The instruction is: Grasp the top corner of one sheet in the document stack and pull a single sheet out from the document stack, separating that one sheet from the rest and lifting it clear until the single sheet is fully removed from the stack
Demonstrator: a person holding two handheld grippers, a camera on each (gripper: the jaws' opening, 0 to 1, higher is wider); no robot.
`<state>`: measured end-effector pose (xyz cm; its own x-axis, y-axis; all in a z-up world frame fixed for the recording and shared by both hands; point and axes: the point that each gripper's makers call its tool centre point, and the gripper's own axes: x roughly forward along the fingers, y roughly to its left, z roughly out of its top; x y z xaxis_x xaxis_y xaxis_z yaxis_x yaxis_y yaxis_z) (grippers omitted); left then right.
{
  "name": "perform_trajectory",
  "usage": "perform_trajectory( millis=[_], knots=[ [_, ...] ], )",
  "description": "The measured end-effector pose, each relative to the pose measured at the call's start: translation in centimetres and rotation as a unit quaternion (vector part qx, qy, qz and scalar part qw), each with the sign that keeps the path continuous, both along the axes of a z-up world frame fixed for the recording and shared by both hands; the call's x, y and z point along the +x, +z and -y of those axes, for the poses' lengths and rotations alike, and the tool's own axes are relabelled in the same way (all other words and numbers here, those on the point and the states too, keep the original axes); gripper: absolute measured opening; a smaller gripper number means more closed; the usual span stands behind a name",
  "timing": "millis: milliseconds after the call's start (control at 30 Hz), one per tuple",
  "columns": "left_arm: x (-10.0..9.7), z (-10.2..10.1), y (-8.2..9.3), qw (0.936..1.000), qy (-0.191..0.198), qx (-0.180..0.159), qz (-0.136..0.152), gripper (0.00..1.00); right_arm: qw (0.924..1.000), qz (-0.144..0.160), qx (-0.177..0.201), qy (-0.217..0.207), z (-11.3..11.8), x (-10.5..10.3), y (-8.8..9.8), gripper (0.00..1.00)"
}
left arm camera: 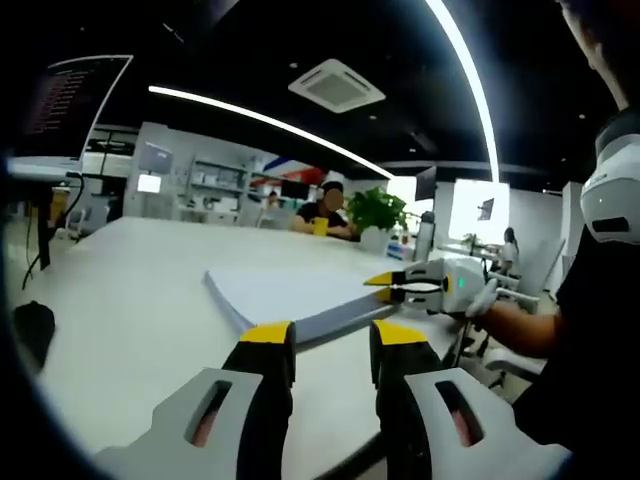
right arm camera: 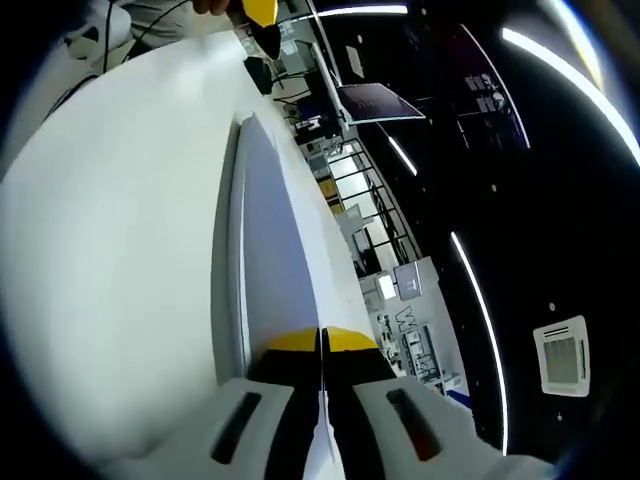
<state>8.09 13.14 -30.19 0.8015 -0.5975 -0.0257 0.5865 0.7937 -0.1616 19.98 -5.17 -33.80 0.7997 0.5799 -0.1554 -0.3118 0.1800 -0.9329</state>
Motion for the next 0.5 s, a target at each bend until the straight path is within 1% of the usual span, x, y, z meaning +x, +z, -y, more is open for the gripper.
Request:
perform_trajectory(
  millis=[133, 200, 267, 333, 433, 500],
  knots=[
    [-0.3, -0.4, 0.0, 0.9999, 0.01, 0.006, 0.002, 0.3, 0.9999, -0.011, 0.008, 0.001, 0.1, 0.1, 0.0, 0.02],
    [-0.6, -0.3, 0.1, 0.9999, 0.007, 0.006, 0.004, 0.3, 0.9995, -0.024, 0.02, 0.002, 0.1, 0.1, 0.0, 0.02],
    [-0.9, -0.1, 0.0, 0.9998, 0.001, 0.018, 0.006, 0.31, 0.9994, -0.028, 0.021, 0.004, 0.1, 0.1, 0.0, 0.02],
    [-1.2, 0.1, -0.2, 0.999, -0.006, 0.041, 0.018, 0.32, 0.999, -0.041, 0.02, 0.001, 0.1, 0.2, -0.1, 0.02],
    [-1.6, 0.4, -0.6, 0.9985, -0.016, 0.051, 0.013, 0.33, 0.9983, -0.054, 0.02, -0.007, 0.1, 0.3, -0.1, 0.02],
    [-1.7, 0.3, -0.9, 0.9982, -0.014, 0.058, 0.01, 0.35, 0.9973, -0.068, 0.028, -0.008, 0.2, 0.3, -0.1, 0.02]
  ],
)
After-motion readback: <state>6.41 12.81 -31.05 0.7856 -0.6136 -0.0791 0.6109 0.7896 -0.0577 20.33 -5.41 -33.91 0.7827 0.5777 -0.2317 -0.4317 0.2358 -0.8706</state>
